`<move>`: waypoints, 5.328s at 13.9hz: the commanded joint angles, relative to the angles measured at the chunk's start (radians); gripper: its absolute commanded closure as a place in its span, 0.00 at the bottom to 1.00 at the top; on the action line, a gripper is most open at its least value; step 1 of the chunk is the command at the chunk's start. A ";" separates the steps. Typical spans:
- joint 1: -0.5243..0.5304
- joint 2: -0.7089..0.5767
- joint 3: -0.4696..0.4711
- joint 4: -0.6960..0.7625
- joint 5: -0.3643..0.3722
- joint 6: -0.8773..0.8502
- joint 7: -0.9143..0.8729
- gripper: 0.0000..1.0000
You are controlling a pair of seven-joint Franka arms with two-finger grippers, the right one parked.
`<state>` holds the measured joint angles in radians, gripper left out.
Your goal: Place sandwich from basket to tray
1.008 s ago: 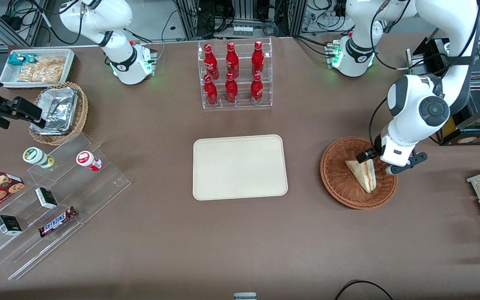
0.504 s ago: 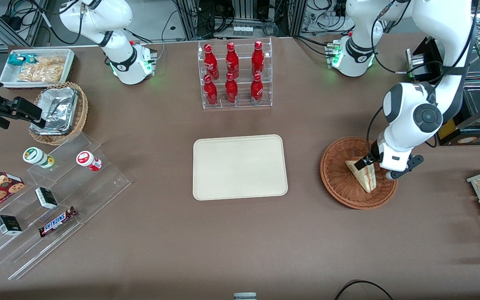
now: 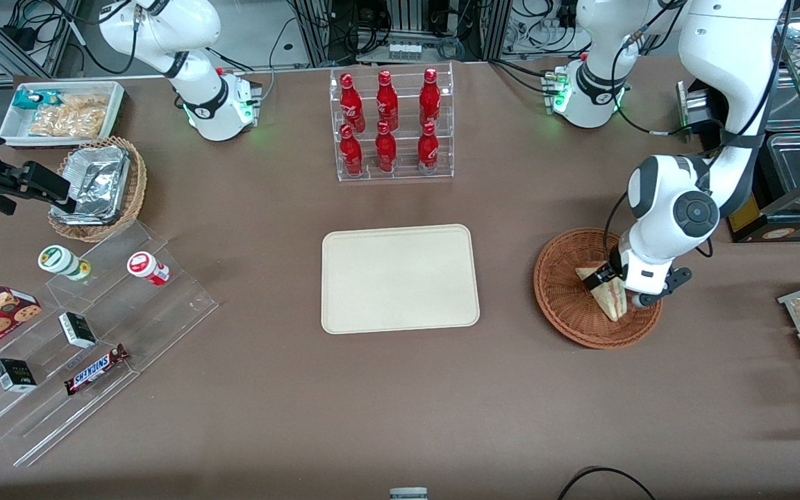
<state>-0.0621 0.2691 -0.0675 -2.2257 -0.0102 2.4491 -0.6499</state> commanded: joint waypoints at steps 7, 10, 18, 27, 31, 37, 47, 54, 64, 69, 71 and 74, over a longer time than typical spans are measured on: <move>-0.002 -0.070 0.003 0.052 -0.001 -0.165 0.133 0.97; -0.019 -0.067 -0.012 0.147 -0.005 -0.304 0.131 0.98; -0.275 0.057 -0.021 0.388 -0.016 -0.475 0.176 0.97; -0.557 0.356 -0.021 0.696 -0.016 -0.381 -0.146 1.00; -0.619 0.444 -0.023 0.805 -0.019 -0.378 -0.232 1.00; -0.637 0.519 -0.086 0.887 -0.017 -0.378 -0.278 1.00; -0.631 0.532 -0.084 0.894 -0.016 -0.352 -0.274 0.00; -0.617 0.371 -0.075 0.888 -0.007 -0.499 -0.270 0.00; -0.490 0.188 0.015 0.798 0.090 -0.771 -0.139 0.00; -0.355 0.090 0.015 0.684 0.085 -0.771 0.053 0.00; -0.305 0.044 0.015 0.631 0.085 -0.776 0.129 0.00; -0.249 -0.066 0.015 0.526 0.085 -0.774 0.220 0.00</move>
<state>-0.3403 0.3135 -0.0411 -1.5901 0.0689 1.6736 -0.4742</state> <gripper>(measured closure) 0.000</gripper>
